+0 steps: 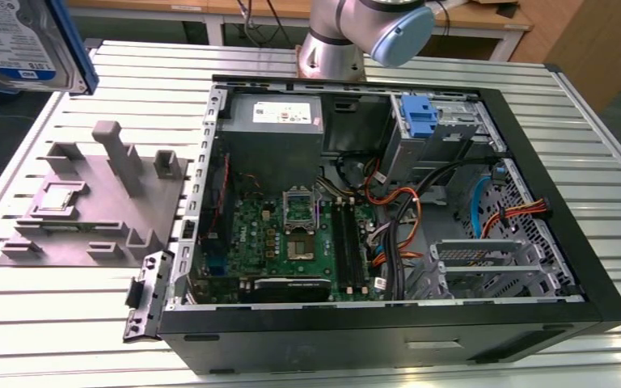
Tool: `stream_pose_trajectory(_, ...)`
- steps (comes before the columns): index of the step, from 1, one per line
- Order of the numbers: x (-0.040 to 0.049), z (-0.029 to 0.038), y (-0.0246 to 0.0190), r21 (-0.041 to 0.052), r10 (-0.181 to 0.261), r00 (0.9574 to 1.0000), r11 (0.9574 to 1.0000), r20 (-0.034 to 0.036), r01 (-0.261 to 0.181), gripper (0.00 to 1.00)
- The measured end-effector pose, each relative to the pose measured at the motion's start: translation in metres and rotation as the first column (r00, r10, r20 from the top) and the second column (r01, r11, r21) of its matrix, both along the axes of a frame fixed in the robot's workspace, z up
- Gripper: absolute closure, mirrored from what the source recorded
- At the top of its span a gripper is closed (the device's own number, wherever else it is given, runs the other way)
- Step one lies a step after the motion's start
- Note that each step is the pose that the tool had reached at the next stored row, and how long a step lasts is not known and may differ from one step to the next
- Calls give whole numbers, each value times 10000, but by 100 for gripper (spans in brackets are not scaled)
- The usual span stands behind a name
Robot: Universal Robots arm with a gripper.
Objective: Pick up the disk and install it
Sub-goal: 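Pick up the disk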
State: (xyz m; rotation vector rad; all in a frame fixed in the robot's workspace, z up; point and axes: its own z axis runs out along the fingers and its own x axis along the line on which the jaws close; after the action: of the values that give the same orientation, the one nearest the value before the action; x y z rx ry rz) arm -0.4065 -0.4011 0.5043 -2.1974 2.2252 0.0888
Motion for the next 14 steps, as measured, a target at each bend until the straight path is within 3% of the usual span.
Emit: stream_pose_trajectory(14, 34, 0, 0, 0, 1, 10000, 10000, 0, -1, 63)
